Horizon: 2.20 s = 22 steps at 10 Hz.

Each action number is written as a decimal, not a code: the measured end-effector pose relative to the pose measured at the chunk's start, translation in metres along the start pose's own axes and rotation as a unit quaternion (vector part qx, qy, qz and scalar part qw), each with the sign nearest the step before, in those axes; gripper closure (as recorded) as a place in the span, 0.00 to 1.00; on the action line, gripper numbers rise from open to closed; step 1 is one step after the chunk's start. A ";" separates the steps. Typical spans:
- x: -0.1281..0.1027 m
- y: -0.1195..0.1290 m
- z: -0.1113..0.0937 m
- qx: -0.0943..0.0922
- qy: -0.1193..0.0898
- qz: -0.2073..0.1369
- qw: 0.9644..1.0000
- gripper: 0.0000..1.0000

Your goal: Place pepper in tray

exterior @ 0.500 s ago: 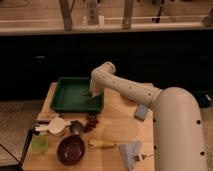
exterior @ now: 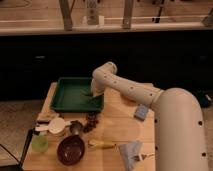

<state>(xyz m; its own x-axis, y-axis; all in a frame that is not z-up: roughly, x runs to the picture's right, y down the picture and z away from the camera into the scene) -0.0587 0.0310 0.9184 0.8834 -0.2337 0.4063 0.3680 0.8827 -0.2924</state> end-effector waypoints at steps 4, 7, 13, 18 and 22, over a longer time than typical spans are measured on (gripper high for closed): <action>0.004 0.001 -0.001 0.000 -0.002 0.007 1.000 0.77; 0.008 0.002 -0.002 0.000 -0.004 0.012 1.000 0.83; 0.011 0.002 -0.003 -0.001 -0.005 0.018 1.000 0.83; 0.013 0.002 -0.003 -0.001 -0.006 0.021 1.000 0.77; 0.014 0.001 -0.003 -0.002 -0.006 0.024 1.000 0.77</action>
<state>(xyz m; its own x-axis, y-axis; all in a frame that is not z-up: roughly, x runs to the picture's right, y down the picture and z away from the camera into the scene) -0.0444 0.0275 0.9209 0.8963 -0.1854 0.4027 0.3258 0.8915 -0.3148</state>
